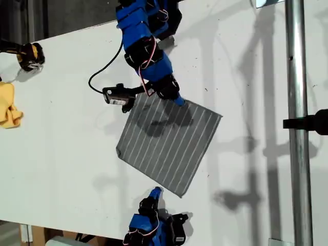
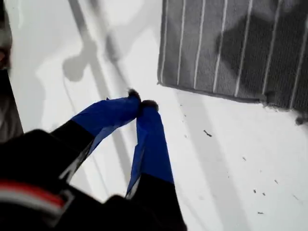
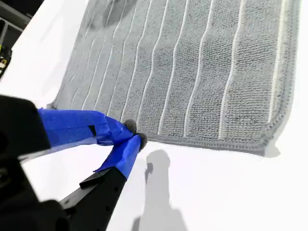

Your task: Grasp corners of a towel and fold twice.

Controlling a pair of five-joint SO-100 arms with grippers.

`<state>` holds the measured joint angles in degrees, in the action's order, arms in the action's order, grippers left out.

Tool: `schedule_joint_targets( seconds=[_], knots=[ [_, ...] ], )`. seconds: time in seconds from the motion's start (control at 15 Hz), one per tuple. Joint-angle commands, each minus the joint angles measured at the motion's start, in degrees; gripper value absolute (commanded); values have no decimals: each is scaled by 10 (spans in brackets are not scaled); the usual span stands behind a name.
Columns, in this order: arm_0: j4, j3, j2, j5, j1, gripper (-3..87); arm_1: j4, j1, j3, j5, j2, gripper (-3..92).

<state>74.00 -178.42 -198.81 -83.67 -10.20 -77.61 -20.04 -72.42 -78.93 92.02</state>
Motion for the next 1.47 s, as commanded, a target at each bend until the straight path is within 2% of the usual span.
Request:
schedule_joint_targets(
  seconds=[0.0, 0.4, 0.73, 0.93, 1.07, 1.4],
  knots=[
    [1, -4, -4, 4, -8, -21, 31, -23, 41, 3, -6, -2],
    [1, -4, -4, 1, -1, -21, 106, -55, 43, 4, -106, -2],
    [1, -4, -4, 1, 1, -21, 129, -74, 15, 8, -144, -2],
    [1, -4, -4, 0, 3, -21, 147, -80, 15, 16, -142, 197],
    [1, -4, -4, 1, 6, -21, 163, -77, 15, 21, -143, 292],
    [1, -4, -4, 1, 9, -21, 165, -72, 12, 23, -178, 319]
  ],
)
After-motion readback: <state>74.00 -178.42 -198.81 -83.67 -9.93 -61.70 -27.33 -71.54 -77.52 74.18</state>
